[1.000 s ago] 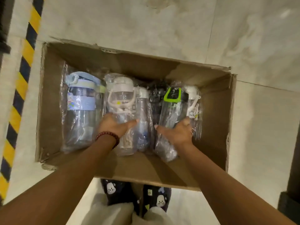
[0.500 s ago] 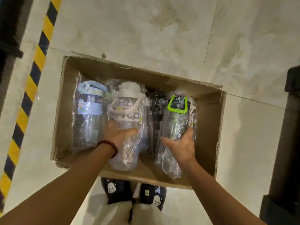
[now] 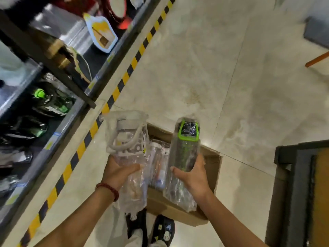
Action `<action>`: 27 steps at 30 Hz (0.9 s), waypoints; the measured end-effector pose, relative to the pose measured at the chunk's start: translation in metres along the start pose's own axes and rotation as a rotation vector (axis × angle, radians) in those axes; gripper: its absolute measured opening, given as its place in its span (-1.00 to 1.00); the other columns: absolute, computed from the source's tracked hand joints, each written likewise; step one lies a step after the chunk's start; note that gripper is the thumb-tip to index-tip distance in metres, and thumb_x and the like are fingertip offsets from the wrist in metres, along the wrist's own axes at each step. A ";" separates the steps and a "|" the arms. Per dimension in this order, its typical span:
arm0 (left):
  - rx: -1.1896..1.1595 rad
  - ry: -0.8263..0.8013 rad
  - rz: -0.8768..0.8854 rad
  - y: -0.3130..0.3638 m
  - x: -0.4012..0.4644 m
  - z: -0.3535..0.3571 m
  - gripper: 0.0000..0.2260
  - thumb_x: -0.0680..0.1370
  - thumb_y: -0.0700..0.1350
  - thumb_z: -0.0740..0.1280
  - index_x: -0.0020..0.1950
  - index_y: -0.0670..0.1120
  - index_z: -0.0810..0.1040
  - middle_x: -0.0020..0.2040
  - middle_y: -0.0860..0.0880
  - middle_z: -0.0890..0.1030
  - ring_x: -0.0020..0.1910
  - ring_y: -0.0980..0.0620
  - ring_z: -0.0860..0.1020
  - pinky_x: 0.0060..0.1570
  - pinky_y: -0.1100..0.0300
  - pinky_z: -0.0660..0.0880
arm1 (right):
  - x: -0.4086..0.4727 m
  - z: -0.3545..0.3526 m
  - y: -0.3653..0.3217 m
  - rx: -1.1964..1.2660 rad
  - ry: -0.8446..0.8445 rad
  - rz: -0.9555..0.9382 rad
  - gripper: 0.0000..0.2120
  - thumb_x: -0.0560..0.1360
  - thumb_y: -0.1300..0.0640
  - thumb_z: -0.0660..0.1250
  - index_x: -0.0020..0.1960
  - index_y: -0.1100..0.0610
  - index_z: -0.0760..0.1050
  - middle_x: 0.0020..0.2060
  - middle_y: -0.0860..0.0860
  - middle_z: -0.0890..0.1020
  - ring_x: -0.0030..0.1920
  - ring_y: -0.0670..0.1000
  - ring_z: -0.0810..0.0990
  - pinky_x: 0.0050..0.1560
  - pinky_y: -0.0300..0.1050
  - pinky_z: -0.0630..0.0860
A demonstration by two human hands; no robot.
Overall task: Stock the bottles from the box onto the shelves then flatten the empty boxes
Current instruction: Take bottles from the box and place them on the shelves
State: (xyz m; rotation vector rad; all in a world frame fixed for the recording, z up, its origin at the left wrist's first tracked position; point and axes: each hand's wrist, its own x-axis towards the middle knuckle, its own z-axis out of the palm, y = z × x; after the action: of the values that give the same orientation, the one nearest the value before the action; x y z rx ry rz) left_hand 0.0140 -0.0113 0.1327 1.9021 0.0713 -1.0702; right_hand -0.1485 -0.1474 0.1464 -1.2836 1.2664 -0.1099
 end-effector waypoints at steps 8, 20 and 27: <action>-0.167 0.224 0.019 0.070 -0.114 -0.103 -0.45 0.12 -0.15 0.51 0.05 -0.07 0.40 -0.04 -0.06 0.55 -0.18 0.10 0.52 -0.34 0.23 0.41 | -0.090 0.038 -0.114 -0.161 -0.219 -0.262 -0.39 0.32 0.18 0.54 0.19 -0.05 0.25 -0.02 -0.16 0.50 -0.10 -0.25 0.54 -0.22 -0.51 0.45; -0.446 0.669 0.152 0.081 -0.295 -0.217 -0.26 0.01 -0.07 0.50 0.16 -0.16 0.41 0.02 -0.09 0.59 -0.05 -0.03 0.58 -0.11 0.13 0.51 | -0.208 0.120 -0.228 -0.315 -0.668 -0.530 -0.27 0.32 0.11 0.55 0.35 0.04 0.23 0.15 -0.07 0.49 0.16 -0.06 0.49 0.10 -0.17 0.48; -0.561 0.893 0.140 0.042 -0.385 -0.268 -0.23 0.06 -0.02 0.54 0.21 -0.09 0.35 0.11 -0.03 0.52 0.09 -0.02 0.53 0.12 0.03 0.50 | -0.282 0.180 -0.241 -0.420 -0.902 -0.613 -0.27 0.36 0.09 0.52 0.39 0.09 0.20 0.22 -0.03 0.44 0.18 -0.02 0.43 0.18 -0.11 0.39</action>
State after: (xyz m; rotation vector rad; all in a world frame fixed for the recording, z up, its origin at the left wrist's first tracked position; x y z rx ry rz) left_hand -0.0326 0.2998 0.4834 1.6785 0.6574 -0.0162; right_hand 0.0081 0.0678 0.4620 -1.7612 0.1004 0.2930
